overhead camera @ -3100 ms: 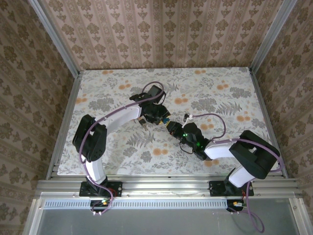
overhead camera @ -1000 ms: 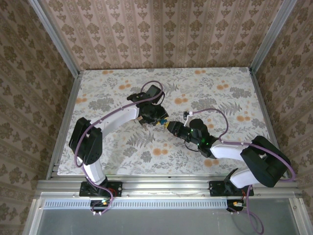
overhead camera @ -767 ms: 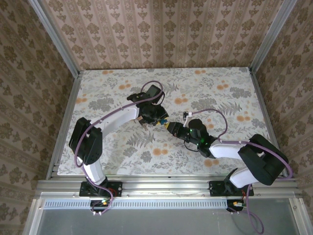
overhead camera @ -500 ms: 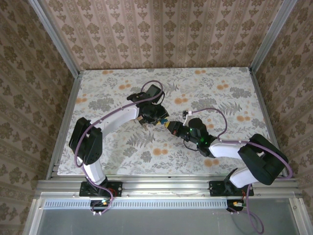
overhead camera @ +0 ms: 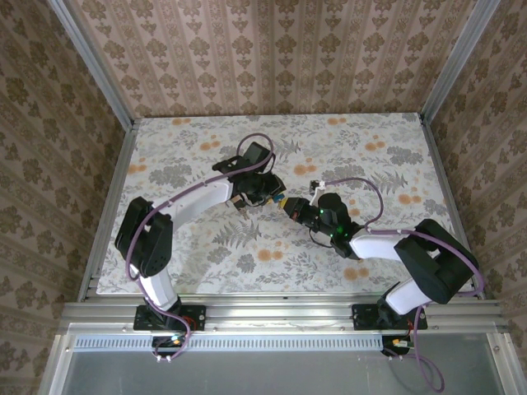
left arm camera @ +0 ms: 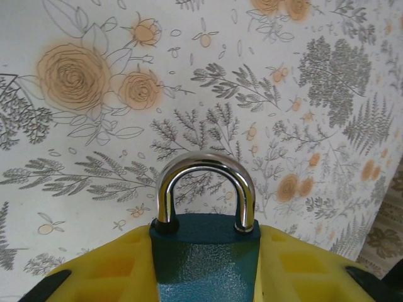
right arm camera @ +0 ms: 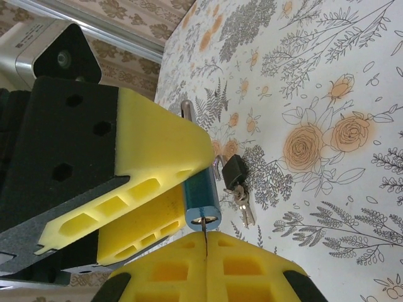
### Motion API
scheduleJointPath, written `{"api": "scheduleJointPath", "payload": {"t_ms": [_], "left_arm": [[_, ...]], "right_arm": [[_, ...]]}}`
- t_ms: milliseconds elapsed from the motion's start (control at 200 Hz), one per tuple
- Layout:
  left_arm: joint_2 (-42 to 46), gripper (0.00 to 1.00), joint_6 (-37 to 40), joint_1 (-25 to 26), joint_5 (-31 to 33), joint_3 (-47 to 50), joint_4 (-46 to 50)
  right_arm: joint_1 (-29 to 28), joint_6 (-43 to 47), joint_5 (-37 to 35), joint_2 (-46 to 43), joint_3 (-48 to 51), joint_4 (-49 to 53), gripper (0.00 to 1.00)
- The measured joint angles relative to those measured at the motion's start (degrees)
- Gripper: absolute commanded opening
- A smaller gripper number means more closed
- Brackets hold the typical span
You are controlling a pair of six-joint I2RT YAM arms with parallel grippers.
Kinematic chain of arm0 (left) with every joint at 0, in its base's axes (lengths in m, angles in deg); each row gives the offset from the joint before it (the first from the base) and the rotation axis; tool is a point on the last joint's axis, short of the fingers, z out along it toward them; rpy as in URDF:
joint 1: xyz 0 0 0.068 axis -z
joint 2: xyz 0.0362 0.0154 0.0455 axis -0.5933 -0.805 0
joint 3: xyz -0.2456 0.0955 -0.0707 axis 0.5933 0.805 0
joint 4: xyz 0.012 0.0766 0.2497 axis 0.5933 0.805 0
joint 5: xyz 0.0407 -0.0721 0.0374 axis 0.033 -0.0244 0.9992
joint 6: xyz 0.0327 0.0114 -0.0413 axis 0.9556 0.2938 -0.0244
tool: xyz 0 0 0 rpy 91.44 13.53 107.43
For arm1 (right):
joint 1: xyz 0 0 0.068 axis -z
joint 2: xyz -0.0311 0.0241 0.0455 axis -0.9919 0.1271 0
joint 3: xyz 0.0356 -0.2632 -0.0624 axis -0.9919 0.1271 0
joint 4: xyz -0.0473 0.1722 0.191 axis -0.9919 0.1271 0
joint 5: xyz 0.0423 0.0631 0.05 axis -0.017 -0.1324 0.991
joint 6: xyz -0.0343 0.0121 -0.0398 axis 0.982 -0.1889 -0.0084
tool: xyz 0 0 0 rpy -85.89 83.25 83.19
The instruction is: Unlock with the key
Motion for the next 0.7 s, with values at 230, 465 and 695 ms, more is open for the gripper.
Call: {"api": "scheduleJointPath", "payload": {"t_ms": [230,465,695], "left_arm": [[2.01,0.34,-0.04,-0.52,-1.57,4.37,-6.8],[2.86,0.34,-0.26,-0.63,-3.8,5.11,-9.44],[3.56,0.33,-0.92,-0.76,-4.26,6.75,-11.63]], "right_arm": [[0.85,-1.11,0.74,0.0,0.02,-0.39,0.11],[1.46,-1.22,1.18,-0.2,0.0,-2.1,0.04],[1.79,-1.36,1.86,-0.24,0.02,-2.1,0.0]]}}
